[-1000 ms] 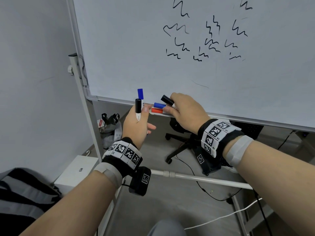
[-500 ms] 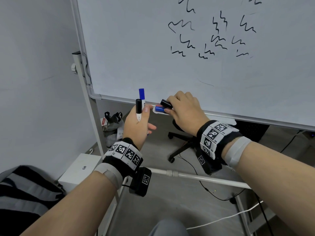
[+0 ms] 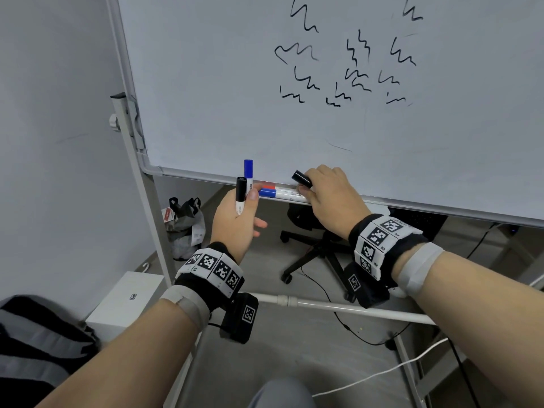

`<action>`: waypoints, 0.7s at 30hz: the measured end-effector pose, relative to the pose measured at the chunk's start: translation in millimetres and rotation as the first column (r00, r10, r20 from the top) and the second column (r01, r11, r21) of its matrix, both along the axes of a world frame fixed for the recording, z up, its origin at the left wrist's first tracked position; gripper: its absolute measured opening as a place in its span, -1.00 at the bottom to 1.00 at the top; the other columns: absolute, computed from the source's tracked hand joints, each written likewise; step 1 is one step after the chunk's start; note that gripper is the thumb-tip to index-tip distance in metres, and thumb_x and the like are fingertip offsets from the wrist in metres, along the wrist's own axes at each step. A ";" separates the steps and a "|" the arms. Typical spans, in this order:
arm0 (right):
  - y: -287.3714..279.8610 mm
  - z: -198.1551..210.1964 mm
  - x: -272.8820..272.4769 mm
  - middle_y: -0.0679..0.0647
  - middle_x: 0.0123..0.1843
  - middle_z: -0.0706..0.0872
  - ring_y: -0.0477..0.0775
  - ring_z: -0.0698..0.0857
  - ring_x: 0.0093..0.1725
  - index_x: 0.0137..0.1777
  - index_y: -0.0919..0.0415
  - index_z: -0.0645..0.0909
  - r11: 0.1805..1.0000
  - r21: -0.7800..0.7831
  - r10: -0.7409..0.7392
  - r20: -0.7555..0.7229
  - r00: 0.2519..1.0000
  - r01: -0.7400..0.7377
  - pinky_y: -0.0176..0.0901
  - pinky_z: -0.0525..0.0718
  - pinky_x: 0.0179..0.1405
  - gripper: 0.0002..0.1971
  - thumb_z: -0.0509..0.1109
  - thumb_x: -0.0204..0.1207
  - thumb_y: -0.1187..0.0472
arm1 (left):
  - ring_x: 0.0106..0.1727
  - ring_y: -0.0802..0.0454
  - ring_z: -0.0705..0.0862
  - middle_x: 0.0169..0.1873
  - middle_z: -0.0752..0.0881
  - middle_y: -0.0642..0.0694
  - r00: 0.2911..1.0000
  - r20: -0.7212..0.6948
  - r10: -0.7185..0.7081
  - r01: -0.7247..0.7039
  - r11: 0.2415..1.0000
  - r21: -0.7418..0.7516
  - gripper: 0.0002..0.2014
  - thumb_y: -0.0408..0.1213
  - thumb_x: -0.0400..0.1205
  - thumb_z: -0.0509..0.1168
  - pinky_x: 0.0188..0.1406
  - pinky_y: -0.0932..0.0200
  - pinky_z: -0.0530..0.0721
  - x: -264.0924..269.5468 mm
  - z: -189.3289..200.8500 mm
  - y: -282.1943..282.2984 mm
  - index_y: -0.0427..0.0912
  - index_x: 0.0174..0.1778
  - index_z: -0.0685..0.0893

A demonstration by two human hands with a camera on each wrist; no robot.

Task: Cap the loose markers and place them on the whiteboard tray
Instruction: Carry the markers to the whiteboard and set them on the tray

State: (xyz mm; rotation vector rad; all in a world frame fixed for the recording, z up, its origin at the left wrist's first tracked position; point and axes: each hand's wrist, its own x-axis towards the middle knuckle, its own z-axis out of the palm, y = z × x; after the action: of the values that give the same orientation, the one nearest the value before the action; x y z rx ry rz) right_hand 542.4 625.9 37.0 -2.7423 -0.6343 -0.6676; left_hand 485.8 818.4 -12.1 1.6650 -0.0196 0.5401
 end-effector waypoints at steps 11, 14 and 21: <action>13.8 10.5 -8.6 0.08 -0.06 0.69 0.24 0.58 -0.07 0.12 0.16 0.57 0.998 -0.048 -0.027 0.224 0.974 0.039 0.14 0.59 -0.20 -0.74 0.20 0.77 -0.03 | -0.27 -0.04 0.85 0.21 0.73 0.12 1.000 0.007 0.014 -0.013 1.000 -0.005 -0.68 0.11 0.79 0.18 -0.34 -0.04 0.85 -0.7 1.6 3.8 0.15 0.36 0.70; 13.5 24.3 -15.9 0.04 -0.12 0.67 0.24 0.64 -0.18 0.21 0.05 0.45 0.999 0.040 -0.027 0.177 0.984 0.020 0.06 0.62 -0.30 -0.70 0.07 0.79 -0.14 | -0.25 -0.06 0.85 0.22 0.73 0.11 1.000 0.012 0.012 -0.012 1.000 -0.007 -0.70 0.10 0.79 0.18 -0.33 -0.07 0.86 -1.6 3.2 4.4 0.18 0.33 0.71; 19.0 28.4 -18.1 0.05 0.27 0.62 0.21 0.71 -0.01 0.32 0.12 0.39 0.969 0.246 -0.009 -0.006 1.000 0.010 0.08 0.63 -0.03 -0.67 0.06 0.79 -0.11 | -0.26 -0.04 0.86 0.21 0.74 0.08 0.999 0.020 0.028 -0.027 1.000 -0.016 -0.70 0.09 0.80 0.17 -0.39 0.03 0.83 -0.7 2.3 7.7 0.16 0.35 0.70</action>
State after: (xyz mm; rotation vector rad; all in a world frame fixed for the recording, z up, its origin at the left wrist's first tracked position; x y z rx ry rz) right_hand 524.4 644.9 65.4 -2.5177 -0.5003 -0.6921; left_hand 485.1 826.0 -9.8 1.6469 -0.0072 0.5767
